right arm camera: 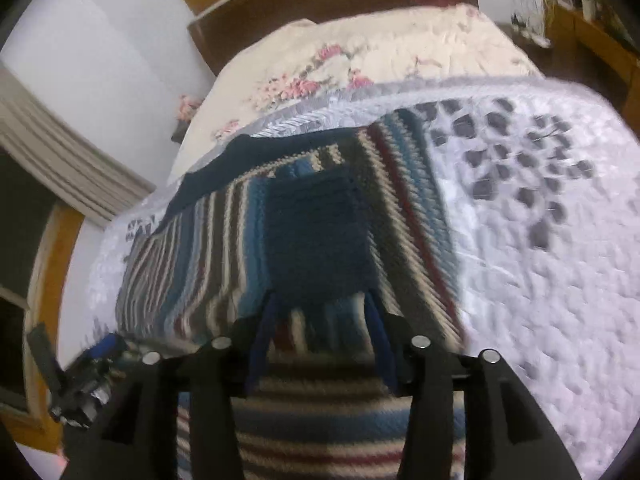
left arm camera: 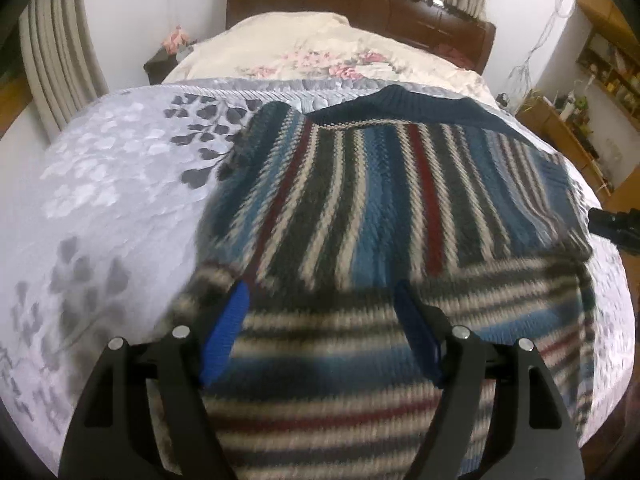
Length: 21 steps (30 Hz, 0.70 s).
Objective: Fold small clothes
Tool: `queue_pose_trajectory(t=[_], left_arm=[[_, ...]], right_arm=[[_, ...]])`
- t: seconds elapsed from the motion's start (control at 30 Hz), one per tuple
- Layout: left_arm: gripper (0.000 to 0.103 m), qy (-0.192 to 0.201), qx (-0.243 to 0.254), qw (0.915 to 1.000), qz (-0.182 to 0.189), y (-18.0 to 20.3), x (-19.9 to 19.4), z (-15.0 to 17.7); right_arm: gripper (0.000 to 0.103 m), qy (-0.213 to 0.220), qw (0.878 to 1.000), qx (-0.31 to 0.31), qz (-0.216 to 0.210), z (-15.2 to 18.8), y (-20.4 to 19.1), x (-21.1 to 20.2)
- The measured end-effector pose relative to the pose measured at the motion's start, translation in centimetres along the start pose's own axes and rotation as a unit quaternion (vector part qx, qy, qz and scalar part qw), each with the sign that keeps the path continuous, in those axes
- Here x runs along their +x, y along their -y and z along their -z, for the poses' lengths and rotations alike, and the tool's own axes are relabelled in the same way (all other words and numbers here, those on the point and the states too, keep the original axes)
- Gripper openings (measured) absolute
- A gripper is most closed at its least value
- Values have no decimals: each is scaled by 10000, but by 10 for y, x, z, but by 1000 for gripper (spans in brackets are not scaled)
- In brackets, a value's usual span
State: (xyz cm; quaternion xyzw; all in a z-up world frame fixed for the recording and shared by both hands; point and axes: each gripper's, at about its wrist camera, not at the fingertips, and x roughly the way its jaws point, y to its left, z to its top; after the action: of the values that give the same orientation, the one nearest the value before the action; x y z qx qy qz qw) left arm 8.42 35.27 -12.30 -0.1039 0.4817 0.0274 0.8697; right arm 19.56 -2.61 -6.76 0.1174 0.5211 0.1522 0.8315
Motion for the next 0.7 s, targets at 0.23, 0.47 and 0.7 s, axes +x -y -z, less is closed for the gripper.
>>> queue_pose_trajectory(t=[0.23, 0.47, 0.7], left_arm=[[75, -70, 28, 10000, -27, -12, -50, 74], [76, -350, -427, 9982, -231, -40, -83, 146], [76, -783, -753, 9940, -147, -59, -95, 202]], right_arm=[[52, -93, 9988, -477, 70, 83, 13, -34], [54, -399, 9985, -382, 10, 172, 34, -53], [55, -767, 9951, -603, 184, 234, 39, -67]])
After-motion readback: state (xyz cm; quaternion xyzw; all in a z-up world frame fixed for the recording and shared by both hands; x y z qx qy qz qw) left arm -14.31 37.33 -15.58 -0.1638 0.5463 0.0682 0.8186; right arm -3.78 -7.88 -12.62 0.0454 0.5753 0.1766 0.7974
